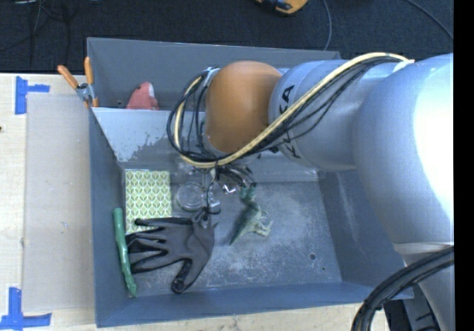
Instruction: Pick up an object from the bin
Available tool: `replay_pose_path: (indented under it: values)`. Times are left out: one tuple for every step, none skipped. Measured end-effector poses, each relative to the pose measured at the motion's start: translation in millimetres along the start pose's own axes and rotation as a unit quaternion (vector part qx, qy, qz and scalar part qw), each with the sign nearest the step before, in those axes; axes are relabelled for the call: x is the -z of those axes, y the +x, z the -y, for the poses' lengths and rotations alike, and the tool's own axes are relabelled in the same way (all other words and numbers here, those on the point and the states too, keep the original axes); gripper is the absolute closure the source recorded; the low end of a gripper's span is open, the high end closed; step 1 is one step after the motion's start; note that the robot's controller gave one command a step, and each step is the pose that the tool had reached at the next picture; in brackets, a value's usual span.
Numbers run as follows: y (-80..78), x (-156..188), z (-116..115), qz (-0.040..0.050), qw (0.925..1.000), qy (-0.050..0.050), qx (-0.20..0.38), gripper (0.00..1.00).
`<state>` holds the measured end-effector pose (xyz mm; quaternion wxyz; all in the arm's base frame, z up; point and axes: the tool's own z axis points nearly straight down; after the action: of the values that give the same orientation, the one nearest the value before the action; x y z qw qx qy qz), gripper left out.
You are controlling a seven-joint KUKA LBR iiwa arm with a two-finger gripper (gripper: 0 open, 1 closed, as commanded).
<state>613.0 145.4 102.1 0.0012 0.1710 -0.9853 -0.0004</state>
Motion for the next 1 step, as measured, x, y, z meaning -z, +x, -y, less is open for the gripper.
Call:
replay_pose_path:
  values:
    - [-1.2,-32.3,-36.1,-0.0026,0.9971,0.000,-0.076,0.00]
